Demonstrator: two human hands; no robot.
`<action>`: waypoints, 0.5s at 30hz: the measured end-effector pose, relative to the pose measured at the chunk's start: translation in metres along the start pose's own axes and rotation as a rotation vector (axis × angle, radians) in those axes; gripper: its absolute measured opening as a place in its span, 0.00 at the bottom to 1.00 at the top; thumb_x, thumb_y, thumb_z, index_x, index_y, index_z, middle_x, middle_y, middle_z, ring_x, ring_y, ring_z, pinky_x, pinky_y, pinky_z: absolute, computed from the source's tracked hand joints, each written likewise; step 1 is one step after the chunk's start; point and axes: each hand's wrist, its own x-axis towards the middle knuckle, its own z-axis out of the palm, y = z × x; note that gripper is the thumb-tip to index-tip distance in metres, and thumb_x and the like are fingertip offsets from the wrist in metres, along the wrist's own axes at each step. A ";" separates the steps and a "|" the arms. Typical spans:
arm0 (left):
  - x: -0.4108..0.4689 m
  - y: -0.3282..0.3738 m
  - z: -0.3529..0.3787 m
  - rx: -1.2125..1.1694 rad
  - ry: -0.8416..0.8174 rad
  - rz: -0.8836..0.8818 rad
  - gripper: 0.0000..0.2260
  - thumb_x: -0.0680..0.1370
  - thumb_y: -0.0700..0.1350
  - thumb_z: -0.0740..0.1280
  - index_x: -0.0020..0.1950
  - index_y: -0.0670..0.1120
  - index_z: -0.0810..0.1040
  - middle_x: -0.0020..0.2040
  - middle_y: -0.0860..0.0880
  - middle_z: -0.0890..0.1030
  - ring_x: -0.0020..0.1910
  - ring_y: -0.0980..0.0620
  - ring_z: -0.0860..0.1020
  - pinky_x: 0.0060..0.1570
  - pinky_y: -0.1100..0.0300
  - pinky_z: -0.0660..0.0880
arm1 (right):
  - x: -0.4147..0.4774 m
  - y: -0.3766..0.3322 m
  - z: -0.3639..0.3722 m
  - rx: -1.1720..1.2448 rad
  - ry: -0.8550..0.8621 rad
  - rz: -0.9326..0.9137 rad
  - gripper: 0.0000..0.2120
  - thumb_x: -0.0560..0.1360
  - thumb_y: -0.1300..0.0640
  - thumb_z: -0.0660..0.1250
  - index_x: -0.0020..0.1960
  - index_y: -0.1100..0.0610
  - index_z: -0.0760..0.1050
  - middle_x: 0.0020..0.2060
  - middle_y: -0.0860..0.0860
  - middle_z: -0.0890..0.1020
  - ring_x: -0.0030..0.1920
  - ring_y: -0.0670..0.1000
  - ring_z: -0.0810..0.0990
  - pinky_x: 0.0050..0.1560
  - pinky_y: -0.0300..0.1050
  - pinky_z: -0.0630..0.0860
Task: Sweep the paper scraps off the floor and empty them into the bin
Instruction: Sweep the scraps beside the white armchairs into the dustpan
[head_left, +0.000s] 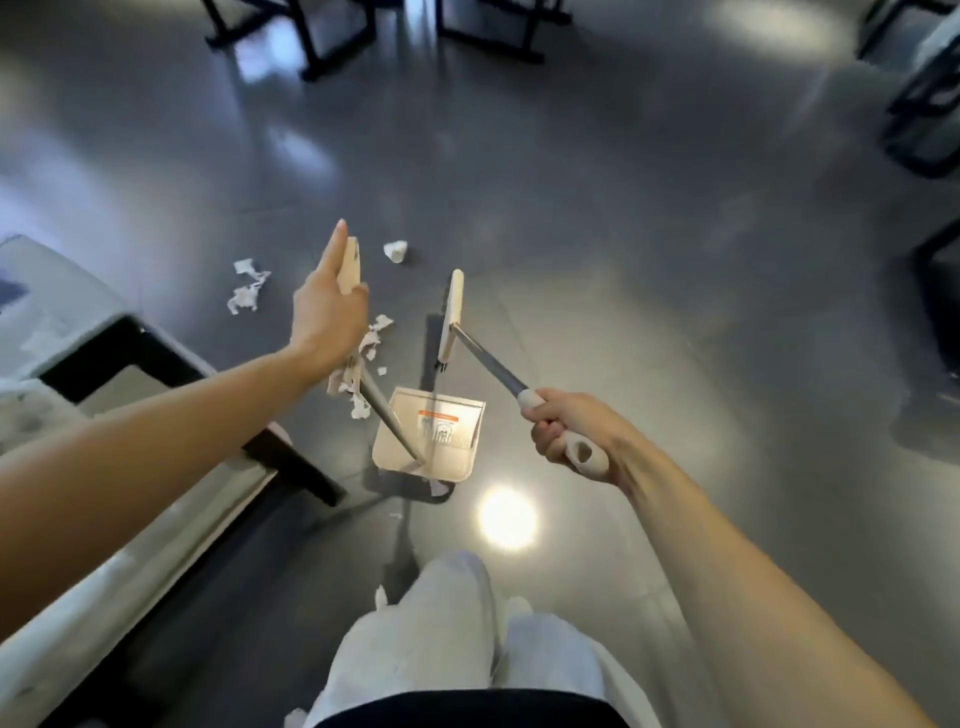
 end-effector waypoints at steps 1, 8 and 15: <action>0.017 0.003 0.006 -0.016 0.041 -0.024 0.30 0.81 0.39 0.57 0.77 0.63 0.53 0.71 0.47 0.69 0.34 0.56 0.73 0.28 0.66 0.73 | 0.014 -0.026 -0.003 -0.027 -0.022 0.000 0.08 0.79 0.69 0.56 0.52 0.58 0.70 0.21 0.49 0.70 0.20 0.41 0.66 0.17 0.31 0.64; 0.165 0.015 0.054 -0.072 0.234 -0.165 0.31 0.81 0.37 0.58 0.77 0.63 0.53 0.74 0.50 0.67 0.26 0.56 0.72 0.25 0.65 0.75 | 0.152 -0.205 -0.017 -0.183 -0.107 0.038 0.09 0.79 0.70 0.55 0.51 0.57 0.68 0.20 0.48 0.68 0.18 0.41 0.65 0.16 0.31 0.63; 0.323 0.034 0.085 -0.016 0.263 -0.237 0.30 0.80 0.38 0.58 0.76 0.65 0.56 0.68 0.47 0.74 0.28 0.59 0.75 0.29 0.62 0.74 | 0.313 -0.360 -0.008 -0.347 -0.159 0.103 0.09 0.78 0.70 0.57 0.48 0.57 0.67 0.21 0.49 0.69 0.18 0.42 0.65 0.17 0.32 0.64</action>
